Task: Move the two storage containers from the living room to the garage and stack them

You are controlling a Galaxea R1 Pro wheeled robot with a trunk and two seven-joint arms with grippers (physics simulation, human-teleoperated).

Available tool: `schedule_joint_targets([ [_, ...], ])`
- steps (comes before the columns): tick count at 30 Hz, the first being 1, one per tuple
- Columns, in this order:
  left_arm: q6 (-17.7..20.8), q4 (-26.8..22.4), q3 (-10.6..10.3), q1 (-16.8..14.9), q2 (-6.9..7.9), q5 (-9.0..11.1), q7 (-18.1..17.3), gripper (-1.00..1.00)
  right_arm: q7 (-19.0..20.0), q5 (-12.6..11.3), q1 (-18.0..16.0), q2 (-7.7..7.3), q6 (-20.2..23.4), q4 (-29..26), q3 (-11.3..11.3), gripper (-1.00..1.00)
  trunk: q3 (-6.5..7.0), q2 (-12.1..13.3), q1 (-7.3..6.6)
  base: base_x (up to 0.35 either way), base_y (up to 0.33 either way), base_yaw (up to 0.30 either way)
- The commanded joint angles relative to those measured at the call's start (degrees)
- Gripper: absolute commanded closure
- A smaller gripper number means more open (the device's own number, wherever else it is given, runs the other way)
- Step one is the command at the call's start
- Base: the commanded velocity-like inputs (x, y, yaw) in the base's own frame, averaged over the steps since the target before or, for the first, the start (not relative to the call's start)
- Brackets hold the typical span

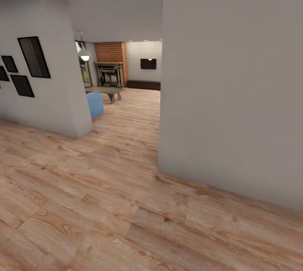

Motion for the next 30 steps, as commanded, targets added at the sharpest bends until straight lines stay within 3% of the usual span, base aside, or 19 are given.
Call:
schedule_joint_targets([
  [1,0.23,-0.02,0.11,-0.05,-0.02,0.36,0.15,-1.00,-0.08,-0.45,-0.06,0.04,-0.31,0.17,0.48,-1.00,-0.07,-0.04,0.04,0.322,0.000,0.270],
  [30,0.23,-0.02,0.11,-0.05,-0.02,0.36,0.15,-1.00,-0.08,-0.45,-0.06,-0.02,-0.31,0.17,0.48,-1.00,-0.07,-0.04,0.04,0.322,0.000,0.270],
])
